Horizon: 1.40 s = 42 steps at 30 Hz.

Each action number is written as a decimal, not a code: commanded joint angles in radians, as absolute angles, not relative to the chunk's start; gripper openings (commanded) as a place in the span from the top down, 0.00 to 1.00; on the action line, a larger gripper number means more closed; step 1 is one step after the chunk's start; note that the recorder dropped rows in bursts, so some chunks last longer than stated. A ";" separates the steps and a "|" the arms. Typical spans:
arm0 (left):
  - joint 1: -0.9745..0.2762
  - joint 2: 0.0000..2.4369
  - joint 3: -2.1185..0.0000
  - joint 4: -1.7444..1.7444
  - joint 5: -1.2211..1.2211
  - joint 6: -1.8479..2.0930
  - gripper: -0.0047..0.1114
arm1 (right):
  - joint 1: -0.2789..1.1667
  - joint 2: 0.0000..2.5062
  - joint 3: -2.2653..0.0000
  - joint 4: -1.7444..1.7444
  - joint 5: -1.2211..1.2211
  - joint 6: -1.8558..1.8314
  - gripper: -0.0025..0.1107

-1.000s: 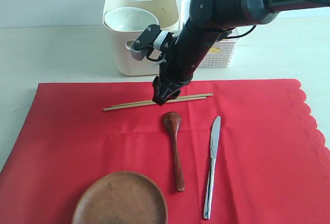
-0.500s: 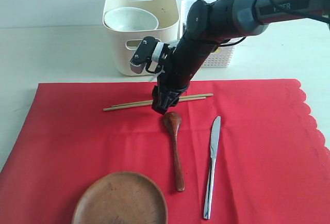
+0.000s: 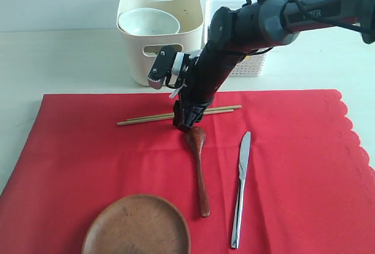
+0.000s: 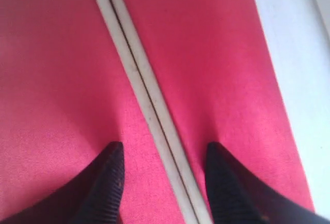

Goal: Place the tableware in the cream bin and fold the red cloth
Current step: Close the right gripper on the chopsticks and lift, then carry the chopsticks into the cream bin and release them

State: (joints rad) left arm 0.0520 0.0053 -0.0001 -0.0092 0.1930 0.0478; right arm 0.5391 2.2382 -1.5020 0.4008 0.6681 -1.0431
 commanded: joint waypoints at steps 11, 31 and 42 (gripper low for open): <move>0.045 0.000 0.000 -0.019 0.193 0.049 0.94 | 0.535 2.241 -1.496 0.336 0.686 -1.049 0.98; 0.045 0.000 0.000 -0.019 0.193 0.049 0.94 | 0.535 1.972 -1.496 0.348 0.647 -1.038 0.98; 0.045 0.000 0.000 -0.019 0.193 0.049 0.94 | 0.526 1.919 -1.547 0.410 0.206 -0.752 0.98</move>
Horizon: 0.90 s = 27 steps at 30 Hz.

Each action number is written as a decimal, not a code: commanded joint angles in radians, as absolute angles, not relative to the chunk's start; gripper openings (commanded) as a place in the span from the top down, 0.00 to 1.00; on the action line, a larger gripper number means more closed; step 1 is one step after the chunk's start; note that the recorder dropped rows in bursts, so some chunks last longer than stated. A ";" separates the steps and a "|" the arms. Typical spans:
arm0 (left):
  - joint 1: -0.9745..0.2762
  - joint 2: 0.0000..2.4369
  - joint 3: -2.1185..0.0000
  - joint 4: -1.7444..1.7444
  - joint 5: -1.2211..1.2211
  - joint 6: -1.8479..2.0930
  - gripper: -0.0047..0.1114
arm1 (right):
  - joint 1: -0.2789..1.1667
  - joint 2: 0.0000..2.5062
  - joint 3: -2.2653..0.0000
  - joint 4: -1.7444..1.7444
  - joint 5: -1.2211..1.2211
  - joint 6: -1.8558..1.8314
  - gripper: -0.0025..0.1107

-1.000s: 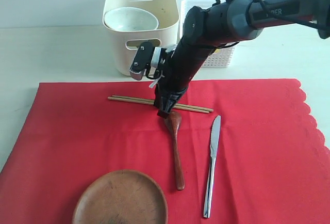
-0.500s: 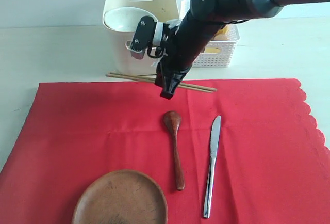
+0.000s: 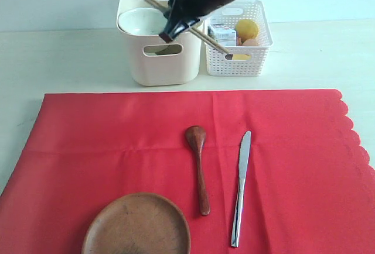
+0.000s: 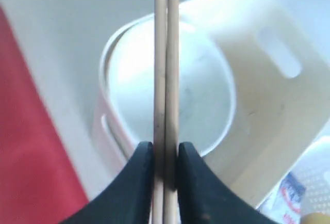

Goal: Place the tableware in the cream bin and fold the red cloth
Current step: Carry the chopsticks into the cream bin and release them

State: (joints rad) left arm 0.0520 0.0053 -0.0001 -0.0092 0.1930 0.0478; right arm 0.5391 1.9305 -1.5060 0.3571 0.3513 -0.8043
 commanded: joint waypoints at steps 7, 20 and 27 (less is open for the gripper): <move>0.045 0.000 0.000 -0.019 0.193 0.049 0.94 | 0.492 1.987 -1.672 0.549 0.124 -0.748 0.98; 0.045 0.000 0.000 -0.019 0.193 0.049 0.94 | 0.330 2.115 -1.831 0.990 0.364 -1.055 0.98; 0.045 0.000 0.000 -0.019 0.193 0.049 0.94 | 0.262 2.184 -1.869 1.518 0.655 -1.524 0.98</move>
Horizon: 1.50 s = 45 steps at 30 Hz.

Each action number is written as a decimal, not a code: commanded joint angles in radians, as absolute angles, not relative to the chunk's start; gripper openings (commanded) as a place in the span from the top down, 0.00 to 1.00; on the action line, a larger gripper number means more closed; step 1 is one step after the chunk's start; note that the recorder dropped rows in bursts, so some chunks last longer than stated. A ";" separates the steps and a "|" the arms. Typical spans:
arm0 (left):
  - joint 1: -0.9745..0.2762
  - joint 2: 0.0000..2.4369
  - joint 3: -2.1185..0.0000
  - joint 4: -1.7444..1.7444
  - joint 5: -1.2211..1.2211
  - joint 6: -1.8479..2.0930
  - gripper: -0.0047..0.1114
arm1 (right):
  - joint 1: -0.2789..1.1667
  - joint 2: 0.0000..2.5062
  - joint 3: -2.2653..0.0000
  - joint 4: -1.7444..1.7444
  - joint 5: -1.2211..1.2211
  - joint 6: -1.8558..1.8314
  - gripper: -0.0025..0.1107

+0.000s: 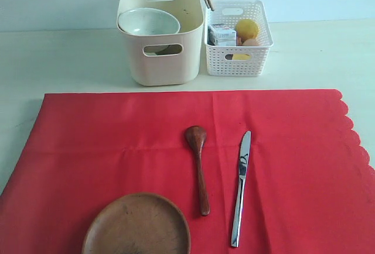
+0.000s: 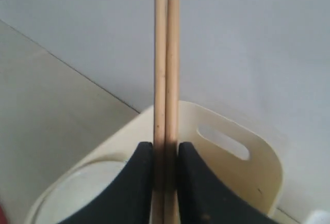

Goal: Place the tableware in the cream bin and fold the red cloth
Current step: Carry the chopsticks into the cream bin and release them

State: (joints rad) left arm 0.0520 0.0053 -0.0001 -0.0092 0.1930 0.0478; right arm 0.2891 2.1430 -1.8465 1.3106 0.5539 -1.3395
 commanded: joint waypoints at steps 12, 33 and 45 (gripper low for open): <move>0.045 0.000 0.000 -0.019 0.193 0.049 0.94 | 0.260 2.290 -1.871 1.730 0.705 -1.736 0.98; 0.045 0.000 0.000 -0.019 0.193 0.049 0.94 | 0.264 2.340 -1.935 1.744 0.734 -1.816 0.98; 0.045 0.000 0.000 -0.019 0.193 0.051 0.94 | 0.268 2.340 -1.935 1.744 0.704 -1.821 0.87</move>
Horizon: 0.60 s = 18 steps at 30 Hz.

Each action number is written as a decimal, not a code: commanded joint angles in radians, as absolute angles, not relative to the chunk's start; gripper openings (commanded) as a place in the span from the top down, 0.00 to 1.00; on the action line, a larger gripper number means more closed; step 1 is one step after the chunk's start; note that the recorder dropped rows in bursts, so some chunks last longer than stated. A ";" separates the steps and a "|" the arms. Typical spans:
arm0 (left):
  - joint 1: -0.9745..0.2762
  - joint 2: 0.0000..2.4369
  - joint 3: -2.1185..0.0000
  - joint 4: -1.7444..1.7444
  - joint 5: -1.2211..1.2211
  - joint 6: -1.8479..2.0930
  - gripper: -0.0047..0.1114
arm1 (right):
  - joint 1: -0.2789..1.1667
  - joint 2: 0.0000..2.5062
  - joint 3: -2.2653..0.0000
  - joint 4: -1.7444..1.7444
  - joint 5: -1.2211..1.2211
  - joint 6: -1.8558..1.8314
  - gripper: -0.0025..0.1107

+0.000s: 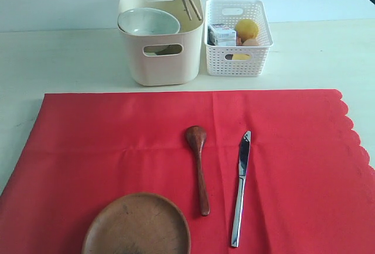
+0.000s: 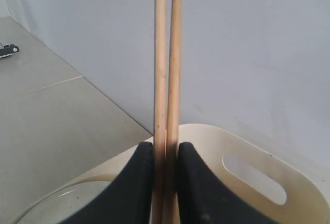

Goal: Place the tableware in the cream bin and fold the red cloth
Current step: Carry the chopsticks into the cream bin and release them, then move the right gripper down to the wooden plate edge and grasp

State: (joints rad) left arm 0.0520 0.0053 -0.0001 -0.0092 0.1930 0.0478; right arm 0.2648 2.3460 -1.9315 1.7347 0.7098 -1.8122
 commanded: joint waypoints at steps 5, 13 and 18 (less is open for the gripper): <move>0.045 0.000 0.000 -0.019 0.193 0.048 0.94 | 0.268 2.340 -1.935 1.744 0.708 -1.821 0.50; 0.045 0.000 0.000 -0.019 0.193 0.050 0.94 | 0.158 2.252 -1.935 1.510 0.747 -1.310 0.46; 0.045 0.000 0.000 -0.019 0.193 0.049 0.94 | 0.122 2.105 -1.912 0.700 0.905 -0.841 0.84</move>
